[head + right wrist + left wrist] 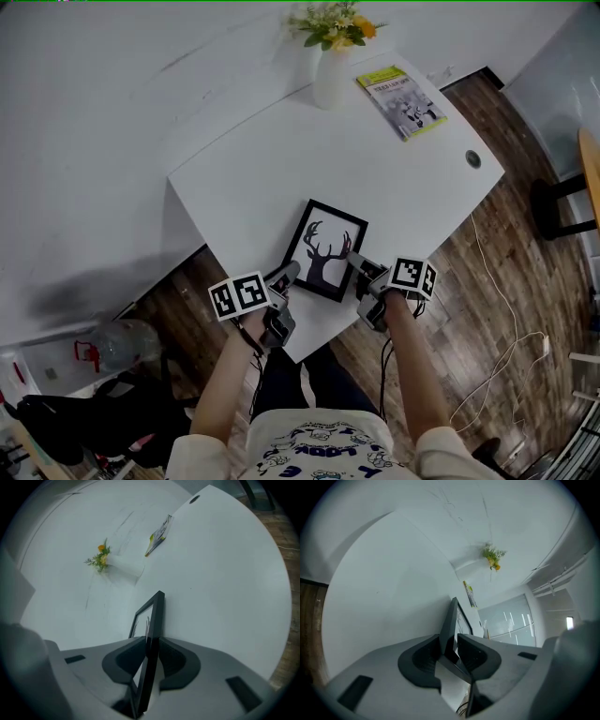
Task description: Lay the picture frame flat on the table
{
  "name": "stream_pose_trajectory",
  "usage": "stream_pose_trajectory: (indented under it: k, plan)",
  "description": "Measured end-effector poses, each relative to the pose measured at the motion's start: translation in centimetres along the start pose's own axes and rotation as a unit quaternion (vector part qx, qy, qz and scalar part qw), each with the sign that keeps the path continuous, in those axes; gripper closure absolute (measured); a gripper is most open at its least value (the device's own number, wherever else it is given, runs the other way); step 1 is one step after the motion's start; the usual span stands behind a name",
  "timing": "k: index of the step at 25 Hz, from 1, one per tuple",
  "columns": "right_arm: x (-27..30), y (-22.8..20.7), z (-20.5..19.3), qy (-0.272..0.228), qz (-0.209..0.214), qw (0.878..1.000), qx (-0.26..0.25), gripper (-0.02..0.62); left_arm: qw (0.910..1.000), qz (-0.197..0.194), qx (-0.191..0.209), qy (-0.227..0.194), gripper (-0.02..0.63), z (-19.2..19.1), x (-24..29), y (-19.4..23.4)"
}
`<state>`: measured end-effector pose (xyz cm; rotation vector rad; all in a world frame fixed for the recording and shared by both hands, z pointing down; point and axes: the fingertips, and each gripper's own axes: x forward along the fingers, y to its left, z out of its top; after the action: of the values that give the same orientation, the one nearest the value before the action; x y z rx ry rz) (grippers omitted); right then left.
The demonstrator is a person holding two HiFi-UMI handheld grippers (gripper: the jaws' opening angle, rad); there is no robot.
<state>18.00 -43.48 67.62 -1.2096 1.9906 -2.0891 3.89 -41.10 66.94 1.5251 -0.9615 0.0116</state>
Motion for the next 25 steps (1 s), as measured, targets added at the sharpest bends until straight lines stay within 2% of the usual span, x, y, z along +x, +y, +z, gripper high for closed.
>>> stream_pose_trajectory:
  k: [7, 11, 14, 16, 18, 19, 22, 25]
  plan:
    - [0.5, -0.8, -0.1, -0.008, -0.029, 0.999, 0.011, 0.511, 0.9998, 0.015, 0.005, 0.013, 0.494, 0.0, 0.4, 0.7]
    - [0.6, -1.2, 0.0, -0.018, -0.066, 0.998, -0.009, 0.509, 0.9996, 0.025, 0.001, 0.016, 0.481, -0.2, 0.6, 1.2]
    - [0.6, -1.5, 0.0, -0.017, -0.101, 0.994, -0.036, 0.498, 0.9991, 0.034, 0.017, 0.02, 0.476, -0.3, 0.6, 1.3]
    - [0.6, -1.2, 0.1, -0.014, -0.114, 0.992, -0.049, 0.475, 0.9982, 0.042, 0.034, 0.026, 0.471, -0.4, 0.6, 1.3]
    - [0.6, -0.8, 0.1, -0.012, -0.119, 0.991, -0.055, 0.424, 0.9969, 0.053, 0.05, 0.03, 0.462, -0.4, 0.4, 1.2]
    - [0.7, -0.7, 0.1, -0.013, -0.123, 0.991, -0.058, 0.403, 0.9962, 0.058, 0.057, 0.032, 0.444, -0.4, 0.3, 1.1]
    - [0.7, -0.7, 0.0, -0.017, -0.145, 0.987, -0.072, 0.396, 0.9937, 0.074, 0.074, 0.04, 0.361, -0.3, -0.1, 1.0]
    - [0.7, -0.7, -0.5, -0.017, -0.163, 0.982, -0.092, 0.396, 0.9885, 0.102, 0.098, 0.053, 0.329, -0.3, -0.6, 1.4]
